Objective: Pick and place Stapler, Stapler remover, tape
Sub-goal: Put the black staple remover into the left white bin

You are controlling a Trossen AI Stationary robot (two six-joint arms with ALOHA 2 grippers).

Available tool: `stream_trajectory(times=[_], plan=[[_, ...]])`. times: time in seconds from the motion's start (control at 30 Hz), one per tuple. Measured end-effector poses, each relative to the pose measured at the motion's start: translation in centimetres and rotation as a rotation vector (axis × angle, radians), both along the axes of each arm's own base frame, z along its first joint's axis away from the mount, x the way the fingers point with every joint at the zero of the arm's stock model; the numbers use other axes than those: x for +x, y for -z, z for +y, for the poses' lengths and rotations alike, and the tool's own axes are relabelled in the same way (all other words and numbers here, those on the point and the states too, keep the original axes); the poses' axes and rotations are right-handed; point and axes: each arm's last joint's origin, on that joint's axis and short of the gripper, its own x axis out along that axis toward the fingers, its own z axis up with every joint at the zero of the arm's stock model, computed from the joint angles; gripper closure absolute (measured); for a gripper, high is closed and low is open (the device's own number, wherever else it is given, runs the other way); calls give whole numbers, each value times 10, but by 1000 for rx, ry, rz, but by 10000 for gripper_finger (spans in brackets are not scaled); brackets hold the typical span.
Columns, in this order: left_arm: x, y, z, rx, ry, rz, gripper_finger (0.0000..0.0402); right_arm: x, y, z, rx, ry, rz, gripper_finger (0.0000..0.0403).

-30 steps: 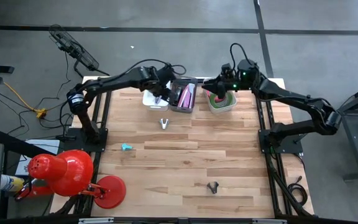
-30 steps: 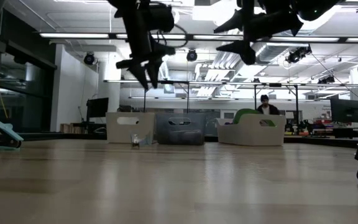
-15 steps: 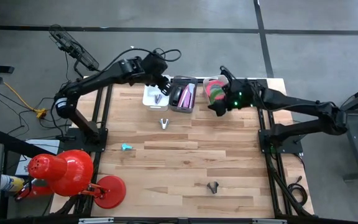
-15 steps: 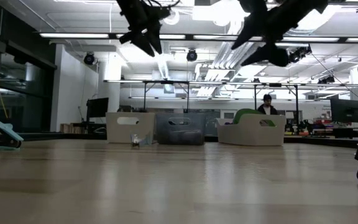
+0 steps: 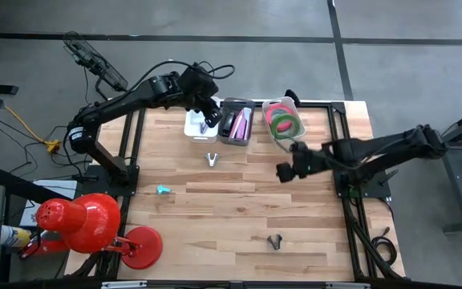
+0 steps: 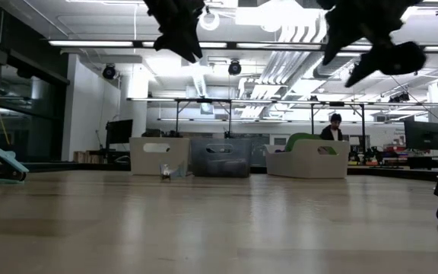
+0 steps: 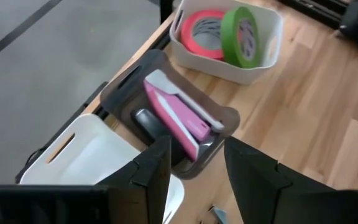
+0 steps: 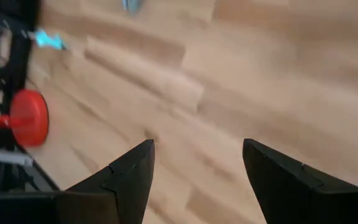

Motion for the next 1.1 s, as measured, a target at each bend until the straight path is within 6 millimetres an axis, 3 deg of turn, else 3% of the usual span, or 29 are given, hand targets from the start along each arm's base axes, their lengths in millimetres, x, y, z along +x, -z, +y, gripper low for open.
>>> stream_trajectory(times=[0.5,0.67,0.87,1.1], plan=[[1,-1,-2,-53,37,-35,255,5,45,92,231,-77,254,167],[1,0,-2,-54,35,-36,255,6,60,123,278,-79,260,167],[1,0,-2,-54,35,-35,255,10,73,158,228,-103,251,167],[1,0,-2,-72,55,-34,255,30,77,199,96,-87,306,167]])
